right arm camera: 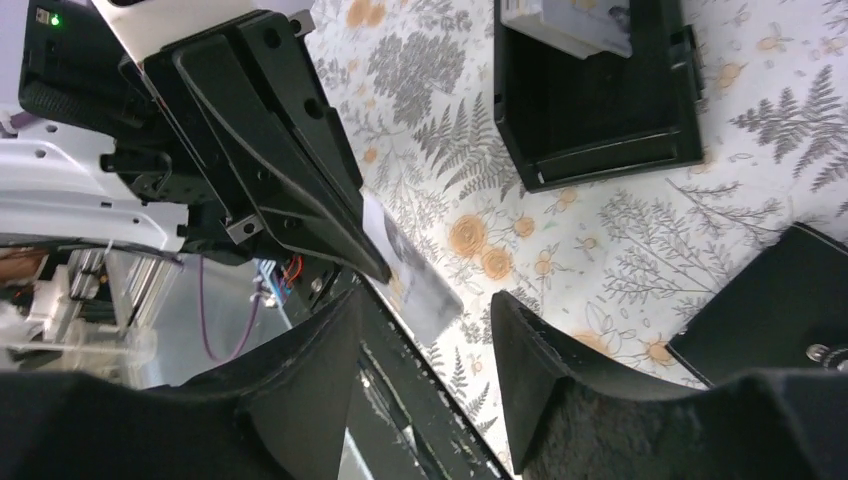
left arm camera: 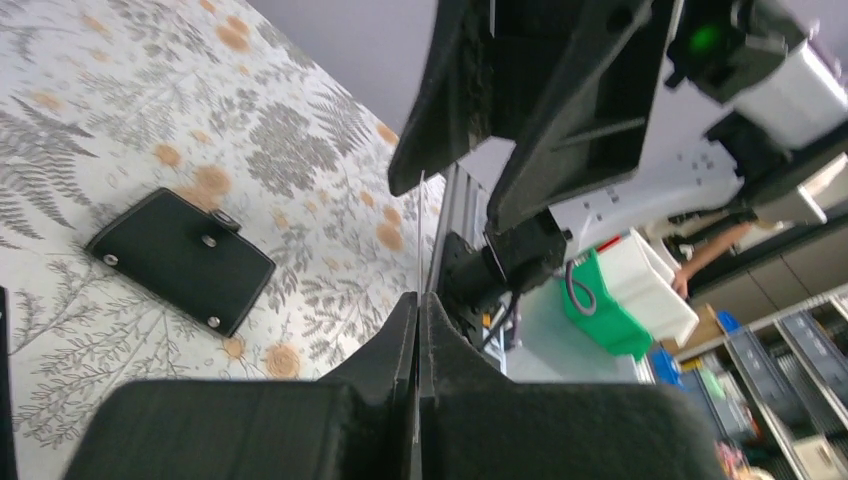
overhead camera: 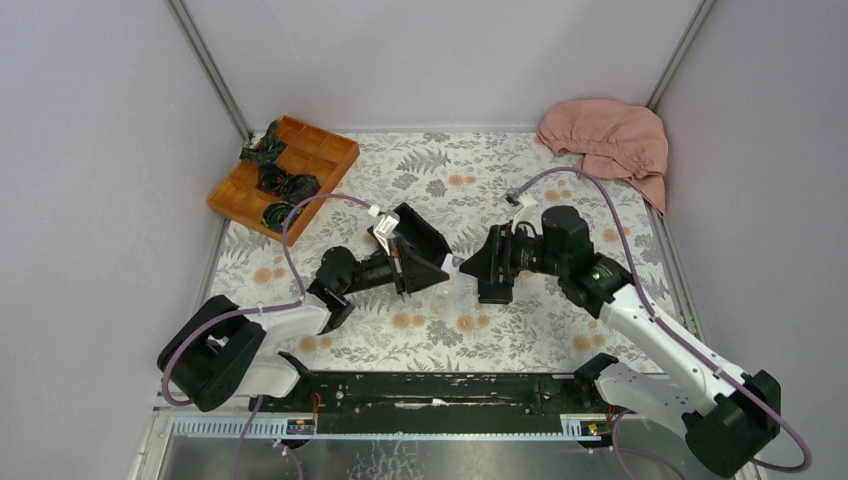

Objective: Put the credit cards into the card holder
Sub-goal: Pick up the credit card from the storage box.

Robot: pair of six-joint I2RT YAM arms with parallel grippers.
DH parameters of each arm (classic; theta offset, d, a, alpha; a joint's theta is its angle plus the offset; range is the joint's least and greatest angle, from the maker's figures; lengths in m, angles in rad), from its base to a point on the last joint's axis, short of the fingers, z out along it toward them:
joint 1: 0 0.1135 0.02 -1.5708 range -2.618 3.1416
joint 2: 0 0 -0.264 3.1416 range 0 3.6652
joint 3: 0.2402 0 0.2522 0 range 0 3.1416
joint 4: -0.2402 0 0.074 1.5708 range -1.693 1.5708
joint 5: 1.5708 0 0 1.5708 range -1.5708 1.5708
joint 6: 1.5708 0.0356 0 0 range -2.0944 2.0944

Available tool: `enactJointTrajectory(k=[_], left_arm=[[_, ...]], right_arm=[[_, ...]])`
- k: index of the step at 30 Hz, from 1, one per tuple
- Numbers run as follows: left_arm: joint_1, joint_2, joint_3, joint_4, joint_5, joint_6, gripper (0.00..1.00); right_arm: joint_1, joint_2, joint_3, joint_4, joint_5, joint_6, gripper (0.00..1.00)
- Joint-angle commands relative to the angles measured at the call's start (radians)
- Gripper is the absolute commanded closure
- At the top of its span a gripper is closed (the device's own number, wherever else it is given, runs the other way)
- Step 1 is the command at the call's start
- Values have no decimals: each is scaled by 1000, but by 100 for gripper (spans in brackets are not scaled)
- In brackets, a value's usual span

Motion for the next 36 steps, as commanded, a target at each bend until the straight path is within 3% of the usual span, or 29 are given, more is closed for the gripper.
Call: enactJointTrajectory(k=[1, 11, 26, 30, 36], left_arm=[[-4, -4, -44, 174, -208, -74, 100], [-32, 190, -54, 482, -291, -289, 100], [-52, 270, -32, 500, -297, -312, 100], [-53, 286, -24, 504, -302, -324, 100], [-57, 313, -7, 508, -296, -347, 100]], right_arm=[[-5, -94, -108, 149, 127, 71, 41], [-5, -107, -258, 403, 161, 160, 42], [-5, -41, -309, 579, 124, 235, 50], [-5, -28, -319, 619, 103, 256, 62], [-7, -19, -347, 691, 69, 295, 94]])
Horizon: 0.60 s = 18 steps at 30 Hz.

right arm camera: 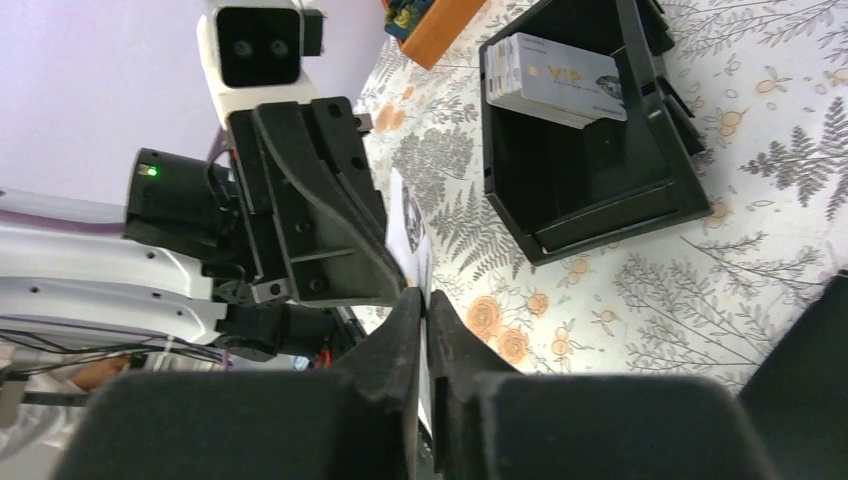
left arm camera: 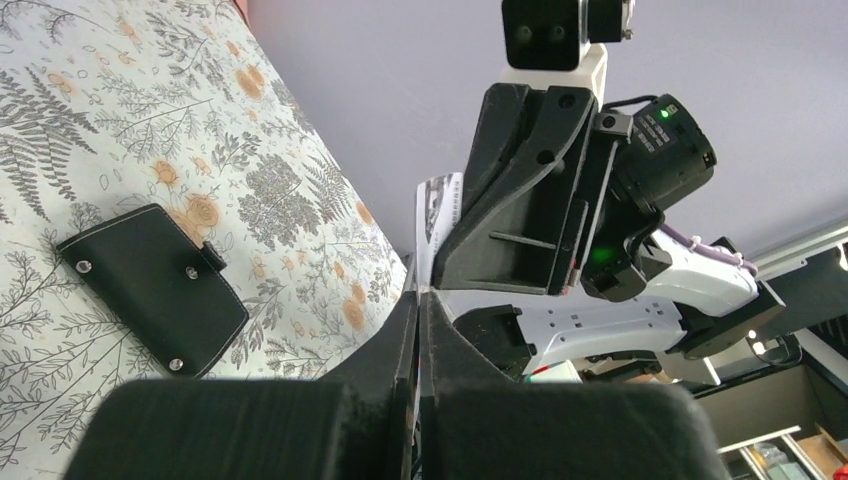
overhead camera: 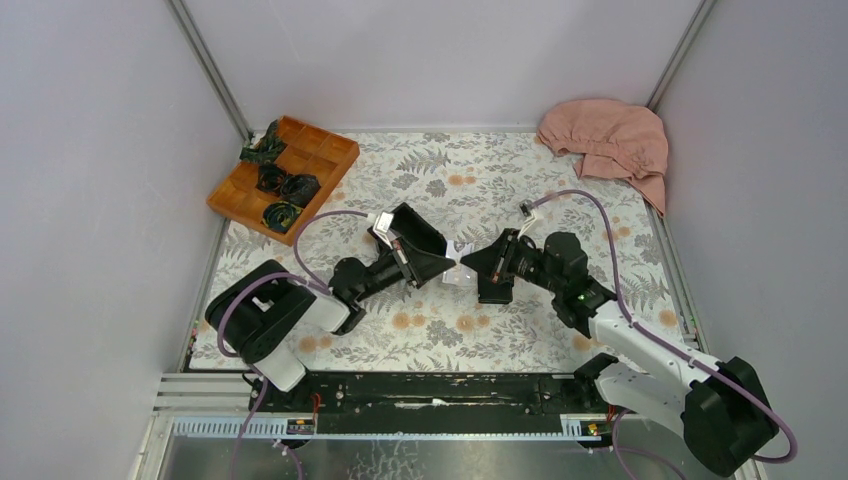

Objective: Put the credit cards into the card holder
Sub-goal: Pick up the credit card from the storage box.

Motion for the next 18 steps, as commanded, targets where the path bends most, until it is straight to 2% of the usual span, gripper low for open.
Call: enactJointTrajectory(k=[1, 2, 3, 4, 5, 7, 8, 14, 18], left_arm=[[-10, 19, 26, 85, -8, -19, 99], [-10, 20, 22, 85, -13, -21, 92], [-10, 22, 16, 84, -19, -23, 80], [-9, 23, 9, 81, -28, -23, 63], [-6, 24, 3, 78, -43, -24, 51], [-3, 25, -9, 60, -55, -21, 36], [-3, 23, -11, 39, -62, -10, 32], [-9, -4, -12, -147, -121, 109, 31], [-65, -68, 37, -432, -224, 277, 32]], right_arm=[[-3, 0, -20, 122, -45, 36, 99], [-3, -5, -22, 122, -46, 40, 100], [-5, -13, -21, 116, -47, 40, 100], [-5, -23, -18, 99, -46, 38, 100], [-6, -39, -11, 73, -41, 31, 100], [-8, -82, 17, -10, -22, -3, 100], [-8, -102, 32, -66, -6, -23, 100], [-8, -176, 154, -424, 133, -137, 100], [-8, -124, 257, -656, 228, -211, 100]])
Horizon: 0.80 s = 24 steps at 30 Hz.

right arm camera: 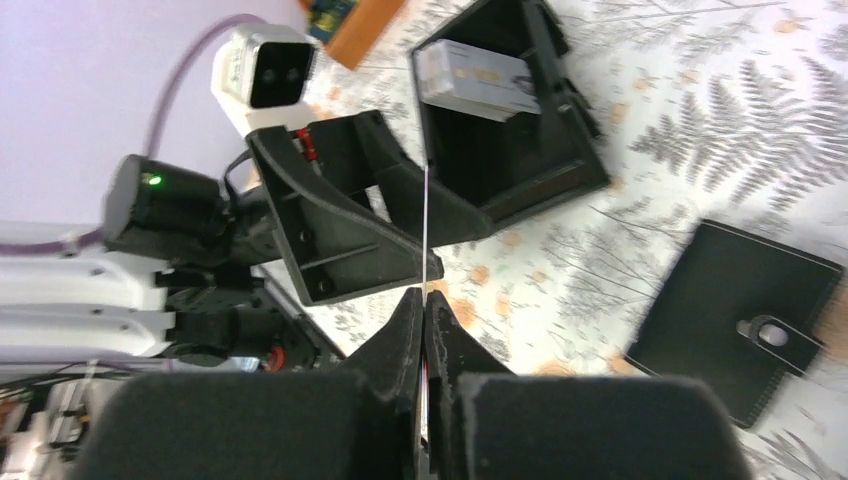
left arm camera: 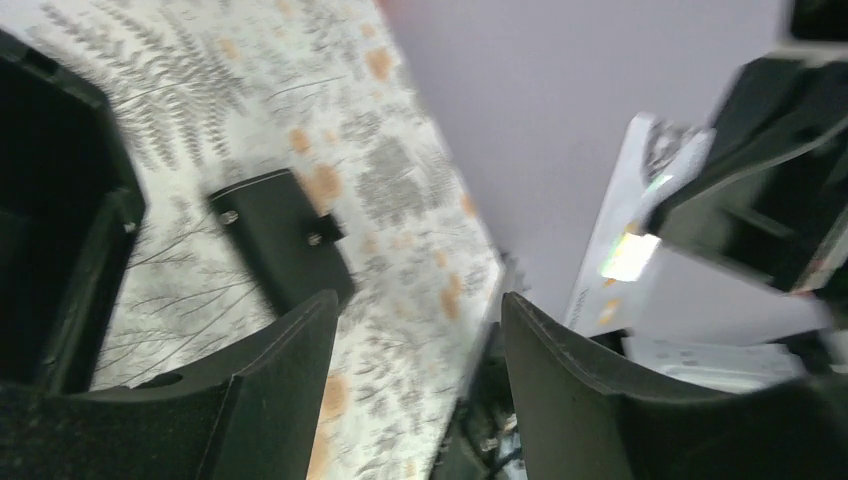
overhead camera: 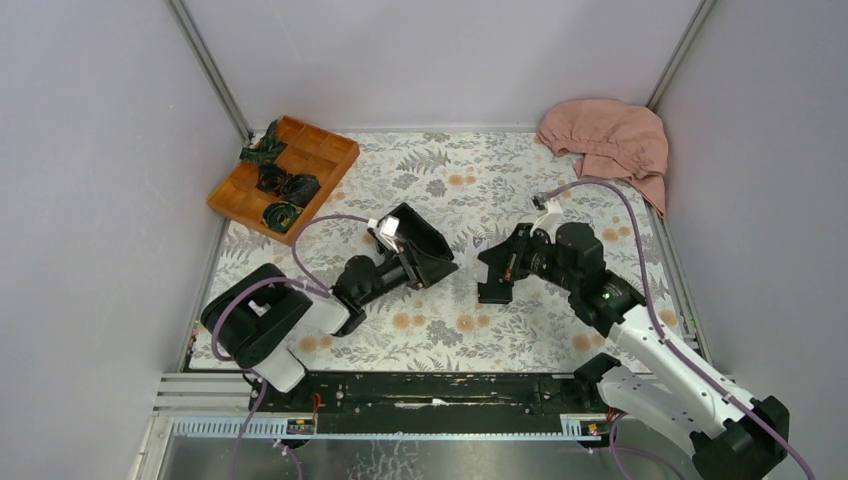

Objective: Put the credit cards into the card holder
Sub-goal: Pick up the credit card from the storage box, then open the card holder at the center of the board.

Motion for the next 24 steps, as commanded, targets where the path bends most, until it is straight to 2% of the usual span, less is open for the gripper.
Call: enactJointTrajectory(k=[1, 5, 10, 15, 24], left_arm=[[-76, -79, 66, -339, -154, 237, 32], [-176, -86, 167, -617, -333, 377, 33], [-250, -36, 263, -786, -438, 443, 34], [-284, 10, 316, -858, -503, 452, 34], [-313, 82, 381, -904, -528, 458, 35]], right_arm=[[-2, 51, 136, -306, 146, -120, 100], [0, 130, 193, -426, 240, -157, 100], [0, 254, 266, -523, 334, -195, 100], [0, 343, 296, -536, 359, -214, 100], [1, 471, 340, -556, 377, -239, 100]])
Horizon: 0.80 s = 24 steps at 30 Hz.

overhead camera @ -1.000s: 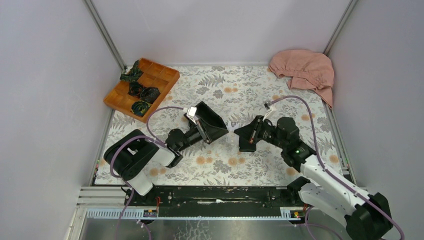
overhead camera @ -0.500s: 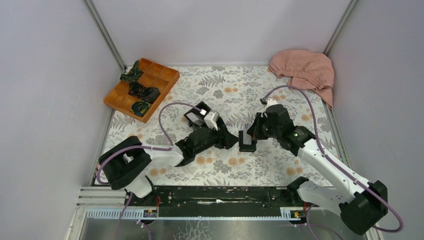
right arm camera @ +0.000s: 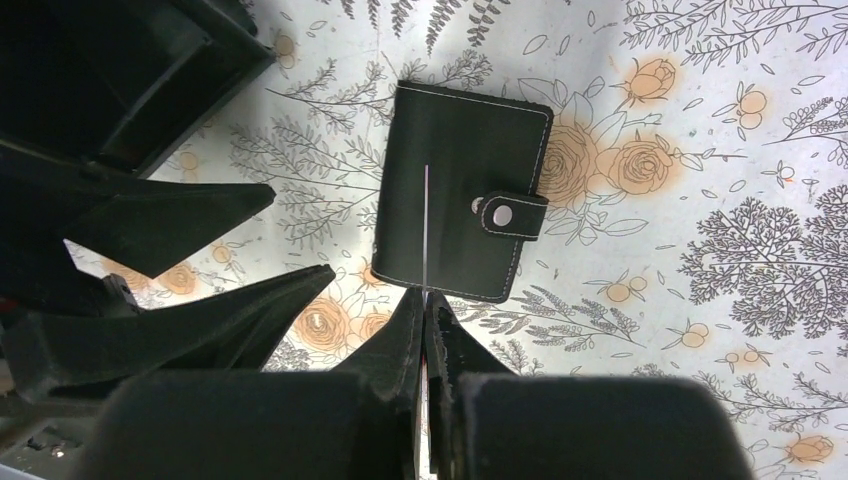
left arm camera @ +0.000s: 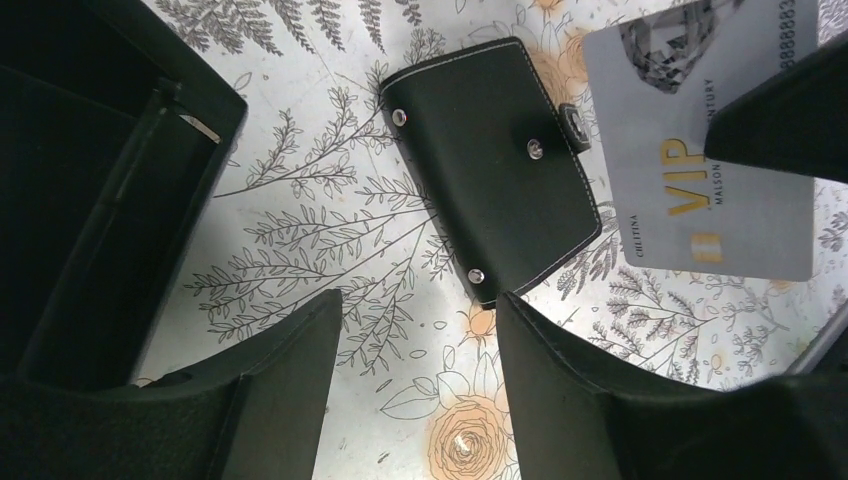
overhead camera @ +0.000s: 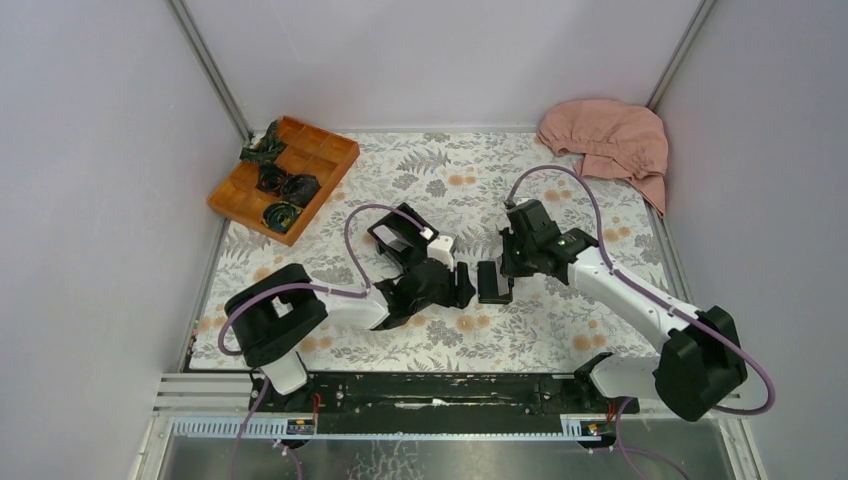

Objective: Put the credit cards into the card holder
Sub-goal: Open the card holder at the center of the board.

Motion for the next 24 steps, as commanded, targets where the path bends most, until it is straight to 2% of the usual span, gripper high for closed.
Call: enactJointTrajectory(k=[1, 13, 24], left_arm=[[-23, 30, 57, -39, -53, 36, 35], [-31, 64, 113, -96, -88, 51, 36], [-32, 90, 140, -122, -97, 59, 36]], right_arm=[[1, 52, 66, -29, 36, -33, 100], [1, 214, 183, -109, 60, -66, 100], [2, 282, 191, -120, 102, -75, 100]])
